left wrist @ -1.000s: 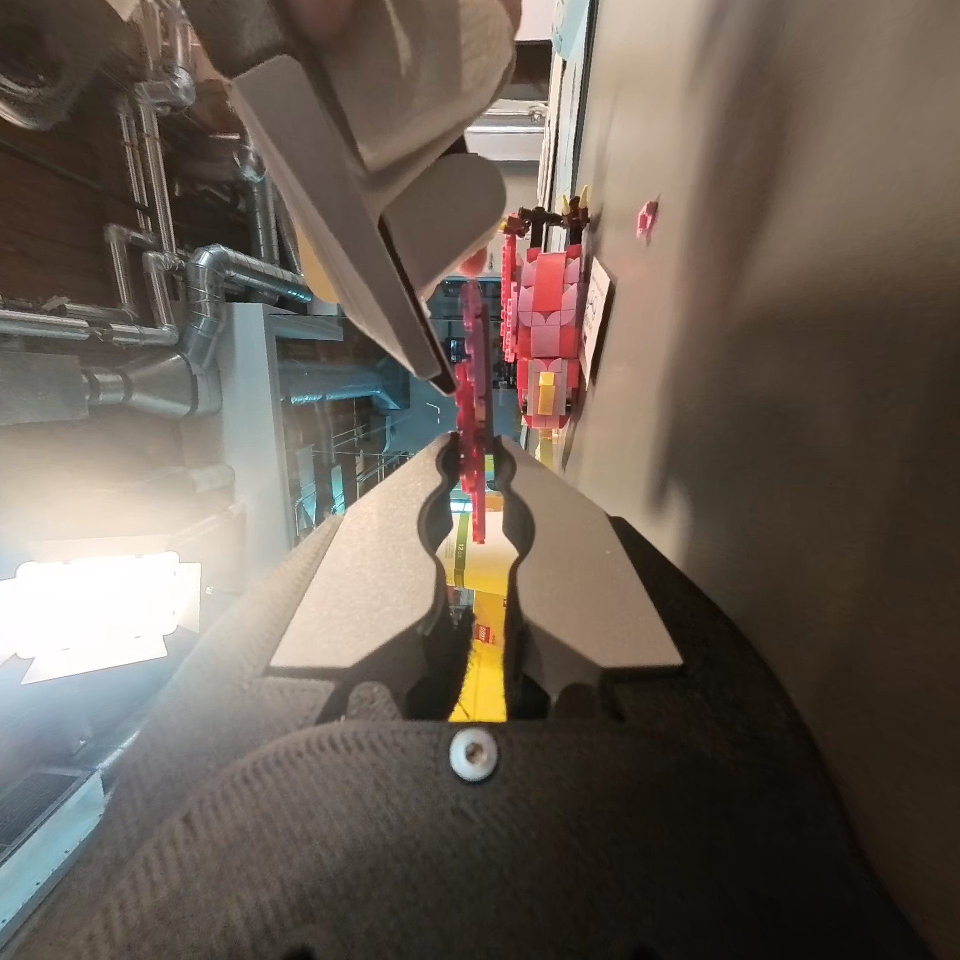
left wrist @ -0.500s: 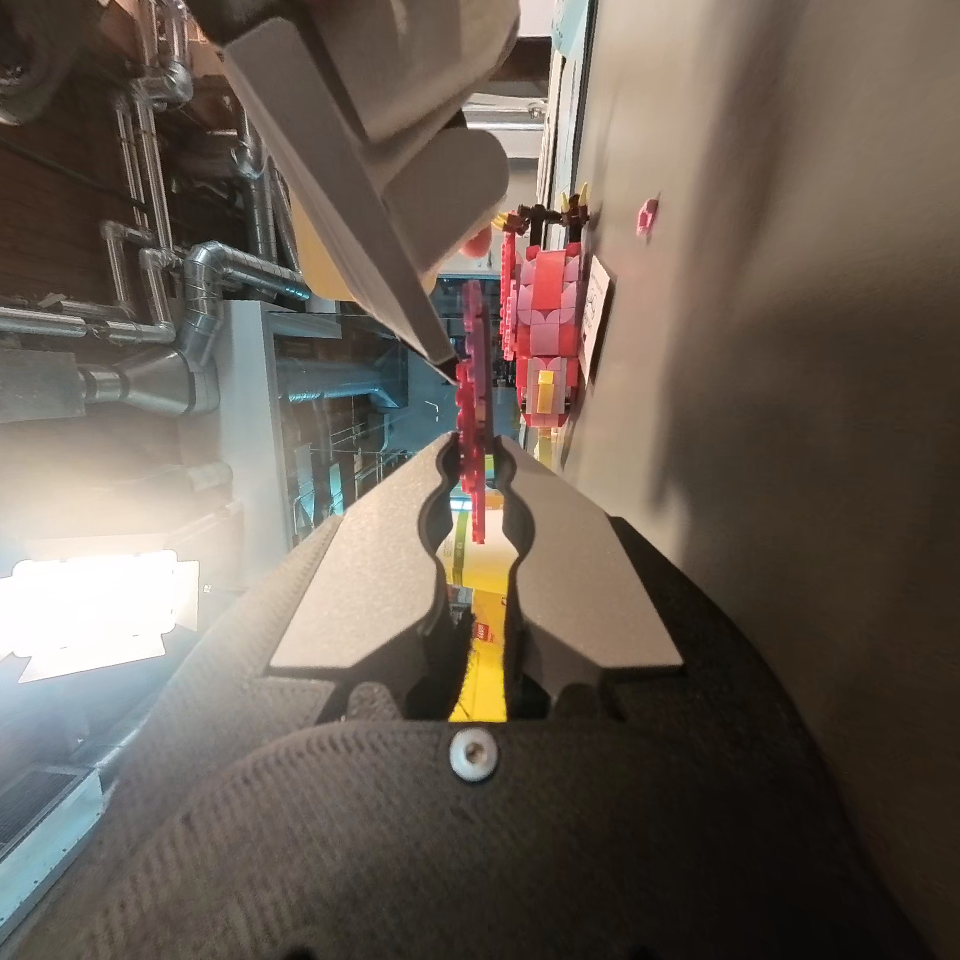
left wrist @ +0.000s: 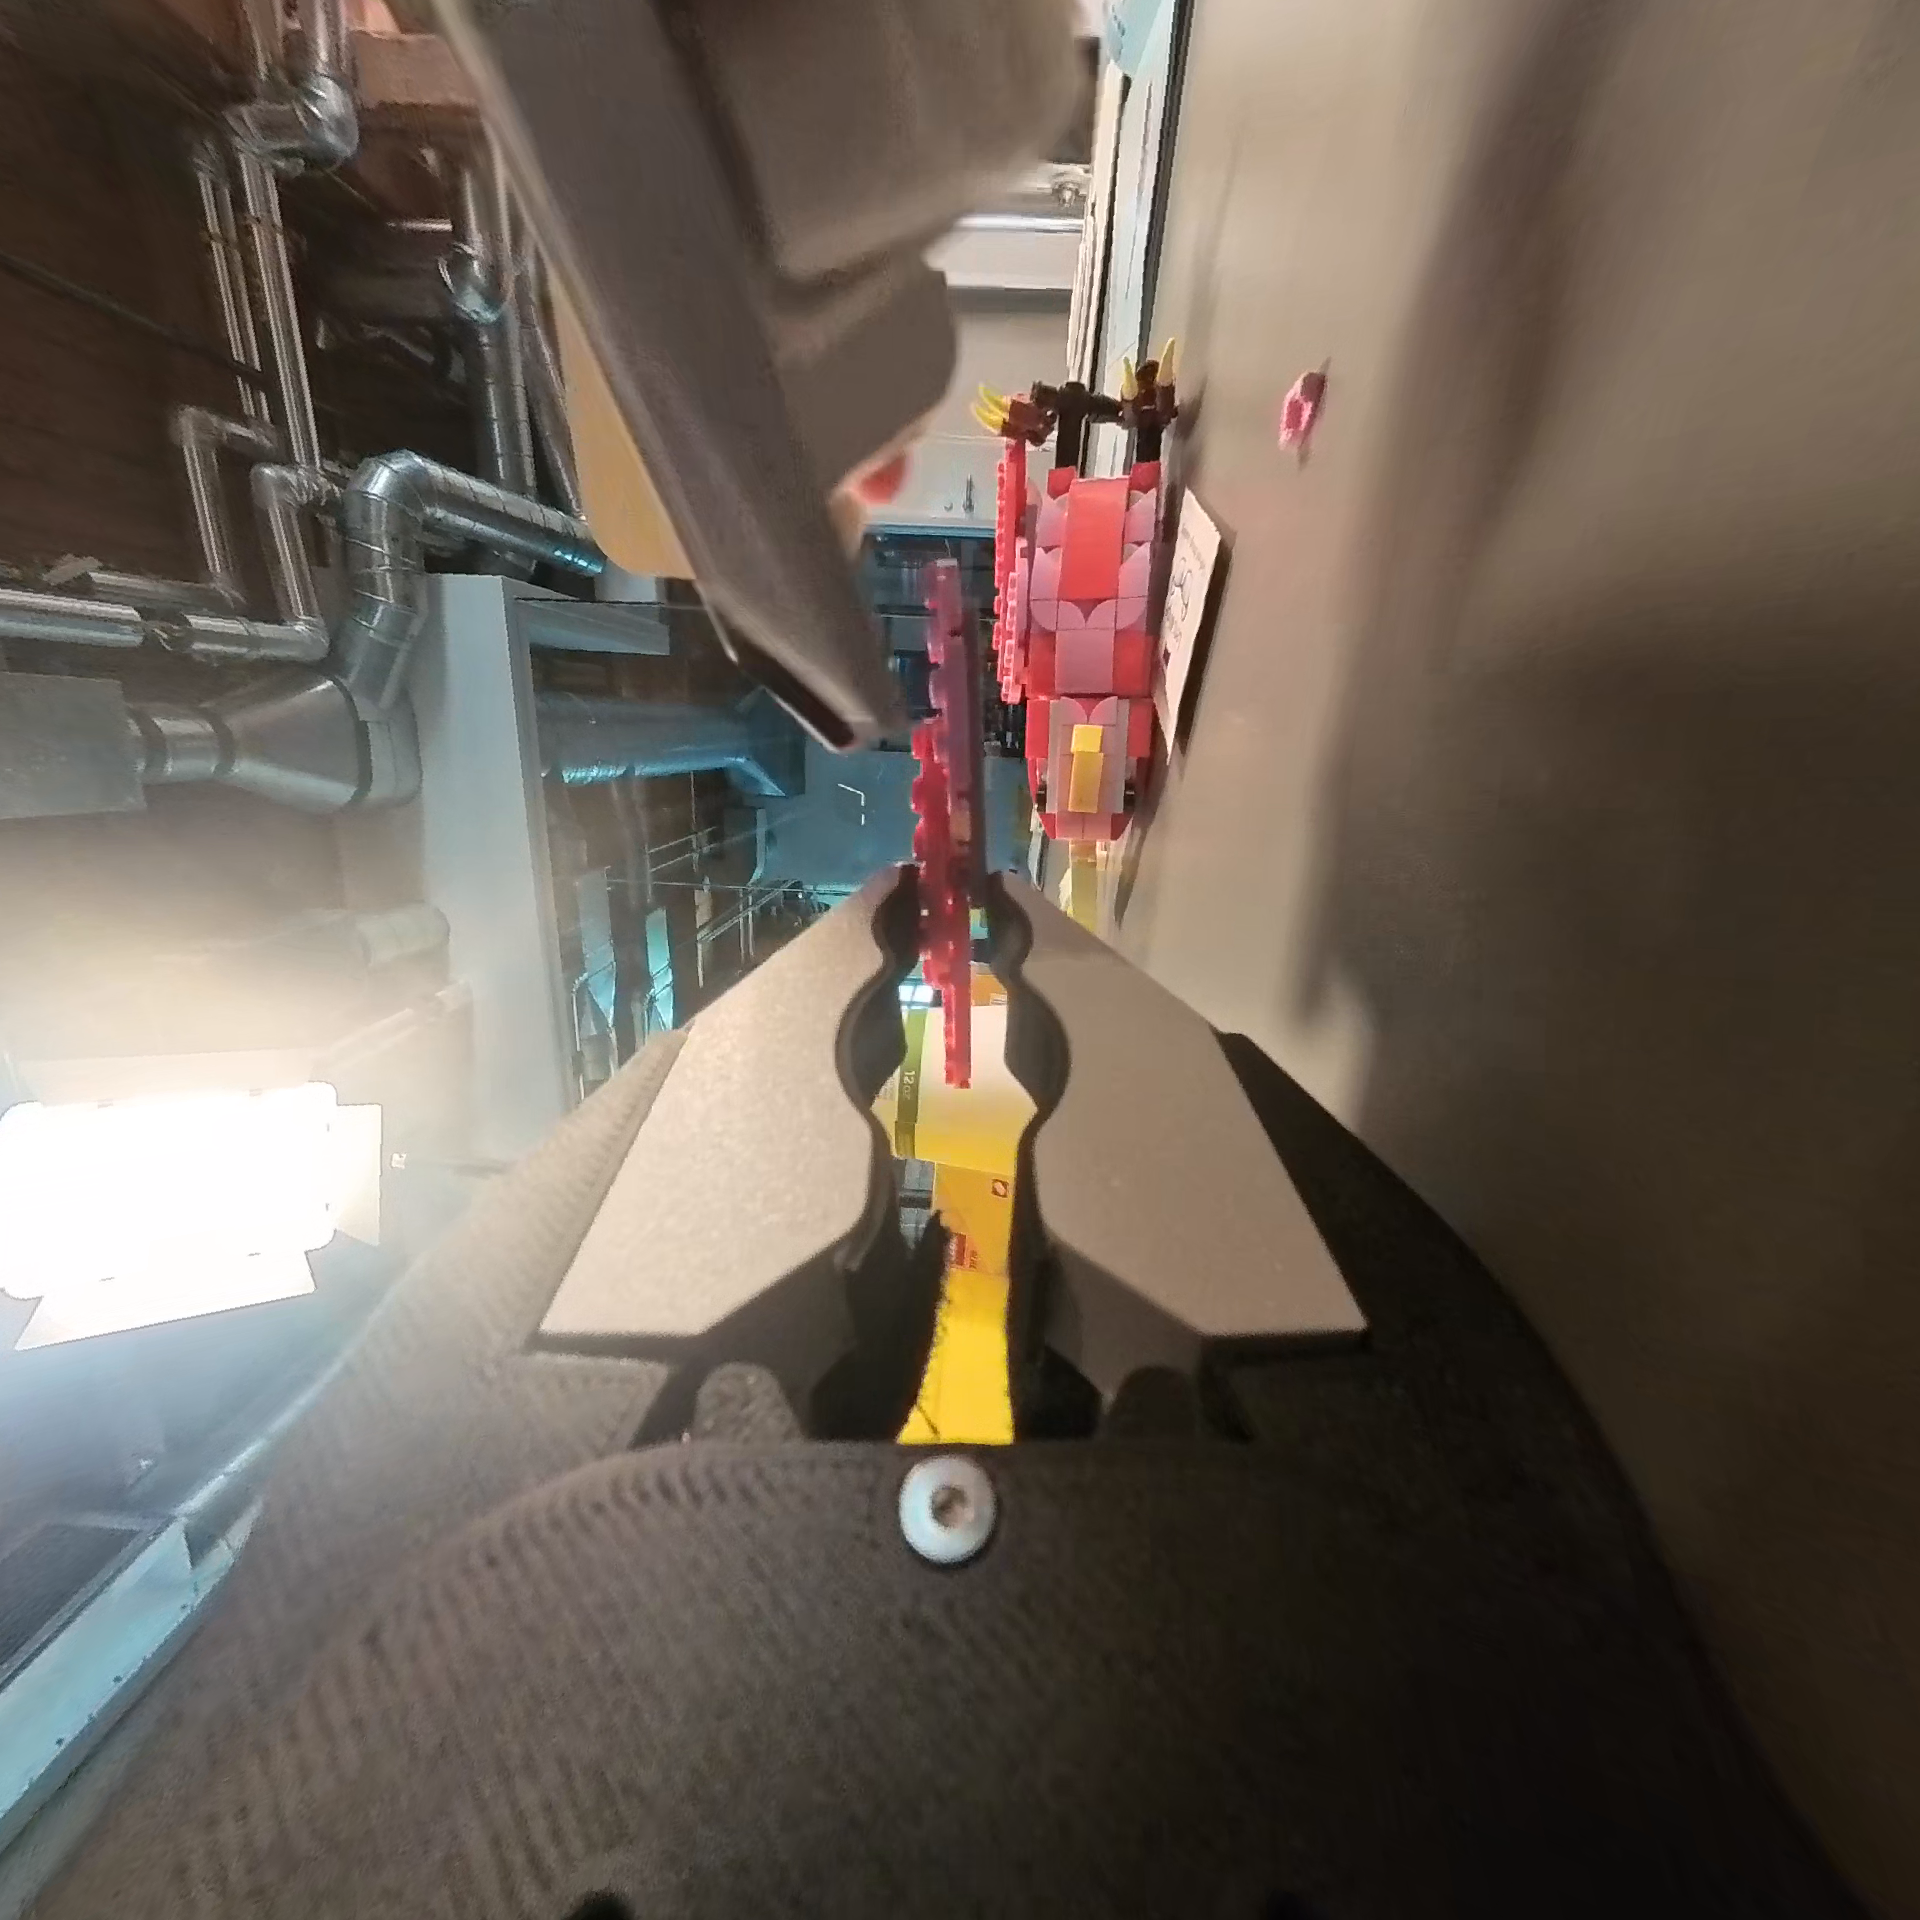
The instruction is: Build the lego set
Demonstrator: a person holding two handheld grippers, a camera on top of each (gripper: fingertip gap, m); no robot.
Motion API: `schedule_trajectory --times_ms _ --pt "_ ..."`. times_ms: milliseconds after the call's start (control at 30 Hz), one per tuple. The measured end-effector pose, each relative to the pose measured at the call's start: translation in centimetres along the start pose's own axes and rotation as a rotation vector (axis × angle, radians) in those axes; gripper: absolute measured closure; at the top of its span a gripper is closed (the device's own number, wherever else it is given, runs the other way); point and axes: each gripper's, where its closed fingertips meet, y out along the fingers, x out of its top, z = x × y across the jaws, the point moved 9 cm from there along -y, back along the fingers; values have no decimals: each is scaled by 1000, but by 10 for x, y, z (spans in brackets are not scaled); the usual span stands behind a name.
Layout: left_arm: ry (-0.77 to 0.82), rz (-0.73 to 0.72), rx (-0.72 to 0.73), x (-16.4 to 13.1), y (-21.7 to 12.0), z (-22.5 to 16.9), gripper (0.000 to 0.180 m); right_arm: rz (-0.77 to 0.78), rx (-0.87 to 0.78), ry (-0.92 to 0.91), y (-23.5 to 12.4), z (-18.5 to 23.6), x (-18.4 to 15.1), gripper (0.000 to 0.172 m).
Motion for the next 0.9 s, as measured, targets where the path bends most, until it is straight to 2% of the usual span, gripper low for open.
schedule_trajectory --times_ms 133,200,267,333,400,900 --pt "-7 7 -7 -1 1 0 169 119 -196 -491 10 18 -7 112" --pt "-10 9 -9 -1 1 0 170 177 -270 -674 17 24 -12 110" --pt "-11 10 -11 -1 1 0 168 217 -345 -810 23 26 -16 115" --pt "-12 10 -12 -1 1 0 169 243 -412 -918 26 25 -21 128" --pt "-13 9 -14 -1 1 0 169 259 -444 -957 28 24 -23 137" --pt "-14 7 -18 -1 1 1 169 238 -472 -1017 27 24 -20 160"
